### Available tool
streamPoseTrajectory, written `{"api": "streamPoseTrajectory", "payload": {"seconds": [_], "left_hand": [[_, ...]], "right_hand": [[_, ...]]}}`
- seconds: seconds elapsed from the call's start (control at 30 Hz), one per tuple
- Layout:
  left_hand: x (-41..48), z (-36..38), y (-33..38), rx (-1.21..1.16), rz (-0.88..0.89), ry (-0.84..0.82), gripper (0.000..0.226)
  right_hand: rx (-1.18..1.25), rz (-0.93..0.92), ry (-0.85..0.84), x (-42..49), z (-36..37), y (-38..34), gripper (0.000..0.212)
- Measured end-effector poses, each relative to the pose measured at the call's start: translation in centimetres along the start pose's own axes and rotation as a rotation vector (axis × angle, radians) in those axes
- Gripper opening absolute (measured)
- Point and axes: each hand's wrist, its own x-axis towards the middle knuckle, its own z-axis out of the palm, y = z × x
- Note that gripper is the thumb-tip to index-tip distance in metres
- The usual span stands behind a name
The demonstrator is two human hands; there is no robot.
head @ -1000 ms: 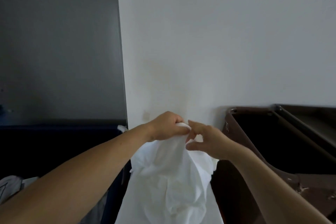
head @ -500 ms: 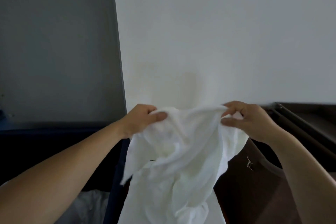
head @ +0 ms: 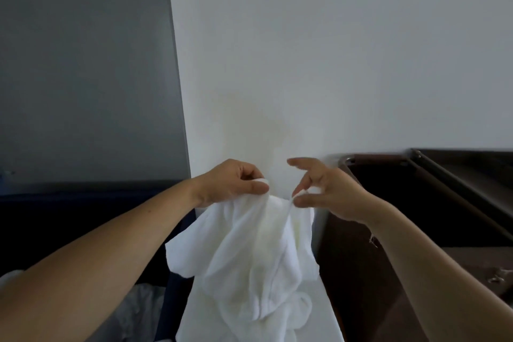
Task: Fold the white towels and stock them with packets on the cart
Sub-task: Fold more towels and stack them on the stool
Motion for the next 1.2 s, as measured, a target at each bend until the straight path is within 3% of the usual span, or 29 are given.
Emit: {"api": "streamPoseTrajectory", "payload": {"seconds": [0.1, 0.2, 0.4, 0.63, 0.73, 0.77, 0.8, 0.87, 0.93, 1.07, 1.2], "left_hand": [[-0.1, 1.1, 1.8, 0.001, 0.054, -0.069, 0.017], [-0.3, 0.7, 2.2, 0.041, 0.057, -0.108, 0.015], [-1.6, -1.8, -1.6, 0.168, -0.072, -0.014, 0.013], [-2.8, -4.9, -3.1, 0.079, -0.113, 0.215, 0.027], [-2.8, -4.9, -2.1, 0.06, -0.078, 0.276, 0.051], [-2.4, -4.4, -1.2, 0.041, -0.049, 0.279, 0.056], [-1.9, -3.7, 0.0, 0.019, -0.023, 0.261, 0.054], [-0.8, -1.7, 2.5, 0.02, -0.004, 0.169, 0.042], [-0.1, 0.3, 4.4, 0.089, 0.014, 0.036, 0.026], [0.1, 0.8, 4.3, 0.147, -0.017, -0.088, 0.018], [-1.1, -1.5, 2.4, 0.002, -0.061, -0.018, 0.016]], "right_hand": [[-0.029, -0.026, -0.163, 0.2, 1.8, -0.4, 0.012], [-0.059, 0.02, -0.16, 0.1, 3.1, -0.2, 0.016], [-0.001, 0.011, 0.171, -0.4, -1.6, -0.7, 0.014], [0.138, 0.019, 0.552, -1.9, -6.6, -0.6, 0.014], [0.117, 0.041, 0.463, -2.1, -6.0, -0.4, 0.03], [0.035, 0.034, 0.384, -1.9, -5.1, -0.6, 0.023], [-0.063, -0.004, 0.269, -1.5, -4.0, -0.9, 0.016], [-0.23, -0.094, 0.045, -0.8, -1.6, -1.4, 0.023], [-0.189, -0.125, -0.05, -0.5, 0.9, -1.8, 0.026], [-0.05, 0.0, 0.041, -0.7, 2.4, -1.6, 0.022], [-0.072, 0.035, 0.26, -1.2, -0.7, -1.3, 0.017]]}}
